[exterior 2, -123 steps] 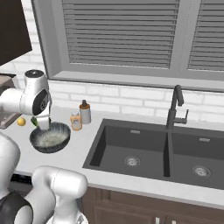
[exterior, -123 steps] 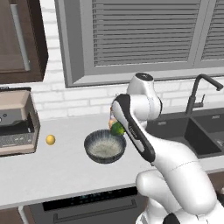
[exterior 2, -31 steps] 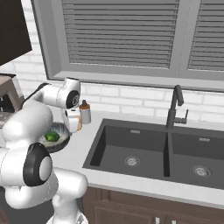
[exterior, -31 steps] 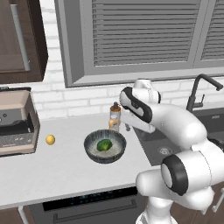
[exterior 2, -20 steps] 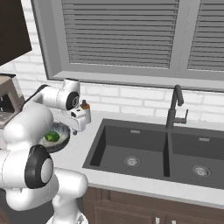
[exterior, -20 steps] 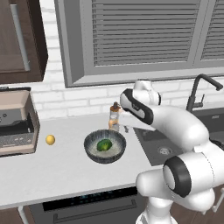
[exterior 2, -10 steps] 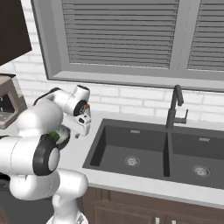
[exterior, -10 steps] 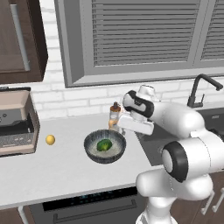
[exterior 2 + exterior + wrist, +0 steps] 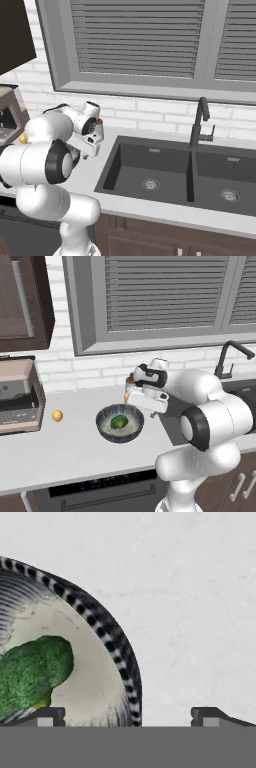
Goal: Pick the broccoli from the sink and place it in the bowl. Then pick the bowl and place it in the microwave. Then close the microwave door and press the start button.
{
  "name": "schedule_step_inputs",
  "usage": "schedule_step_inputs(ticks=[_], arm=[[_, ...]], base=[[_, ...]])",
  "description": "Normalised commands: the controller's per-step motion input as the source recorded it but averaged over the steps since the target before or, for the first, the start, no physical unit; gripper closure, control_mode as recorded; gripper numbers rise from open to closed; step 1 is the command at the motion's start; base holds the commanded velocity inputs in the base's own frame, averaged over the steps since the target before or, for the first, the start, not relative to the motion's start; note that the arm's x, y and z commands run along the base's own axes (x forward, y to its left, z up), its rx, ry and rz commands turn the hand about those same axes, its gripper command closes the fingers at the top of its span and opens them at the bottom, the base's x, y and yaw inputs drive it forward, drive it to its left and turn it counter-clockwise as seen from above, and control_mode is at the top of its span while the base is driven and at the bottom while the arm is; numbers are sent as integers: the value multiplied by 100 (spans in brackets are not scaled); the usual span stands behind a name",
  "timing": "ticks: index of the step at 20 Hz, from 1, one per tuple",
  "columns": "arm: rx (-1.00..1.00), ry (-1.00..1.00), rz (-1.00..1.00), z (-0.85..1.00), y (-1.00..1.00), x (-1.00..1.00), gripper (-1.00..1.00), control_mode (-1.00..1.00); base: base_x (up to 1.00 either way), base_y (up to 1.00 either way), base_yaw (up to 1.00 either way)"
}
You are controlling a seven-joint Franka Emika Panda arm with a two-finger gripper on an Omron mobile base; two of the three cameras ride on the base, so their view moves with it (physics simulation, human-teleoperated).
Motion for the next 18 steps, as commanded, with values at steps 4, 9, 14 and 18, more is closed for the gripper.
schedule_step_inputs(ticks=[4,9,14,18], arm=[[0,0,0,-33,0,1,-100,-100],[0,-1,0,-22,7,0,-100,-100],[-1,-2,0,-17,23,0,100,-100],[0,-3,0,-2,18,-3,100,-100]], base=[[0,0,0],[0,0,0],[0,0,0],[0,0,0]])
